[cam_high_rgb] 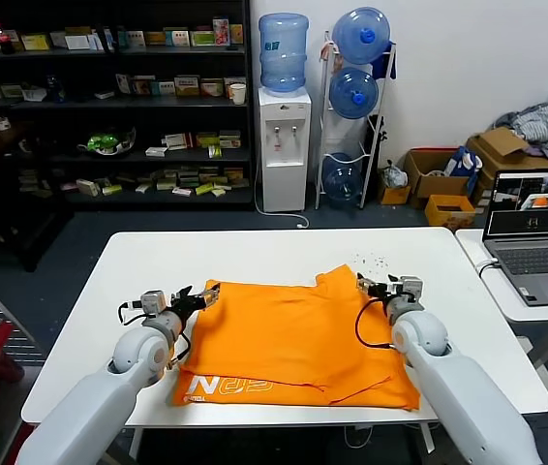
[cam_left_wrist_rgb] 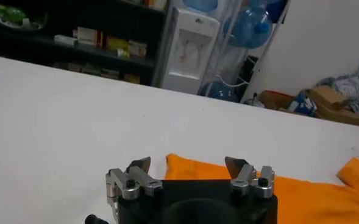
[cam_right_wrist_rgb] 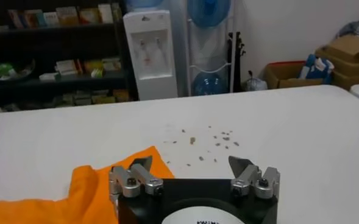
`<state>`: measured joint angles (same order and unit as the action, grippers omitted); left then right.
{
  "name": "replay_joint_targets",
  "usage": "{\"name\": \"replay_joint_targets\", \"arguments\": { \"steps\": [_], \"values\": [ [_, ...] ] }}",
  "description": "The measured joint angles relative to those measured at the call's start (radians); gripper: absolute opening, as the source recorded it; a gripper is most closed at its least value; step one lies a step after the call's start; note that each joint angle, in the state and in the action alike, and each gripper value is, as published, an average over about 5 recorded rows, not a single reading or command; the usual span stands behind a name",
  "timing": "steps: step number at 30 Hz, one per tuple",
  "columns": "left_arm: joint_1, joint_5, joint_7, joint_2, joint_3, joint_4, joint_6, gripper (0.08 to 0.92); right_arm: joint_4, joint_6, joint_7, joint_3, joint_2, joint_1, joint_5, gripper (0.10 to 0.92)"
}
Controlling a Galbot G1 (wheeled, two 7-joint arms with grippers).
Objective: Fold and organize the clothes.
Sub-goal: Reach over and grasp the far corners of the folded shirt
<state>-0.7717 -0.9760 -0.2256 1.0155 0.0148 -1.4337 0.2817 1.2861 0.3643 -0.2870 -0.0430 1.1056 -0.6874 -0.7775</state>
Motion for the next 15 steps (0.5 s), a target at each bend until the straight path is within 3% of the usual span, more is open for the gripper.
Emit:
{"name": "replay_joint_targets", "arguments": {
  "steps": [12,15],
  "values": [
    [0.091,0.036,0.017,0.042,0.066,0.126,0.028,0.823,-0.092,0.024,0.017,0.047,0.048,0.059,0.007,0.820],
    [0.102,0.047,0.019,0.047,0.077,0.146,0.031,0.823,-0.100,0.029,0.020,0.052,0.051,0.065,0.007,0.780]
  ]
}}
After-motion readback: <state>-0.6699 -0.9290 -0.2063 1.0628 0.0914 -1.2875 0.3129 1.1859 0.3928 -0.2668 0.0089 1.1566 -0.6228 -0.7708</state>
